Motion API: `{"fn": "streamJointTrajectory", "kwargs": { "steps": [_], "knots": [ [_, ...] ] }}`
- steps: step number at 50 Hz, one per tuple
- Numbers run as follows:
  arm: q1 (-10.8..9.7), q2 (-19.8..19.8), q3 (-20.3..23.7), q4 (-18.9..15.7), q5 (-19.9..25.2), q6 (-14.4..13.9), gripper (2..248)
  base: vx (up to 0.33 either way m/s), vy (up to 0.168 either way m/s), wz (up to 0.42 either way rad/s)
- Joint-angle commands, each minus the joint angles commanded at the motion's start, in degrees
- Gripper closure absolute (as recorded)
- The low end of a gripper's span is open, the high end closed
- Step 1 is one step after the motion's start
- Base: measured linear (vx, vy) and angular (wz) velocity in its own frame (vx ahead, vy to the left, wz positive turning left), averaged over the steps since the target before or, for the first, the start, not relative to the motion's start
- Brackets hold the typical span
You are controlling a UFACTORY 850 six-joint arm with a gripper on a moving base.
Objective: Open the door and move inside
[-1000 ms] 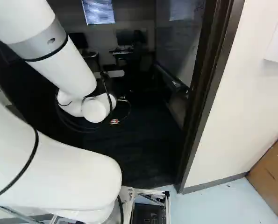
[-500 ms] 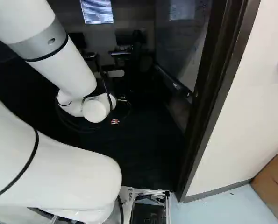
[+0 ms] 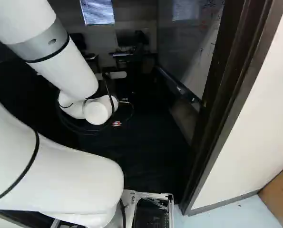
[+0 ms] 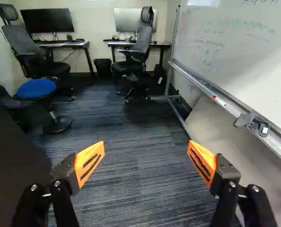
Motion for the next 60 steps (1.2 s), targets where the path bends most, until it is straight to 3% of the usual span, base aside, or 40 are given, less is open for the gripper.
{"fn": "streamJointTrajectory", "kwargs": {
  "steps": [60],
  "knots": [
    [0.00,0.00,0.00,0.00,0.00,0.00,3,0.113,0.005,0.018]
  ]
}}
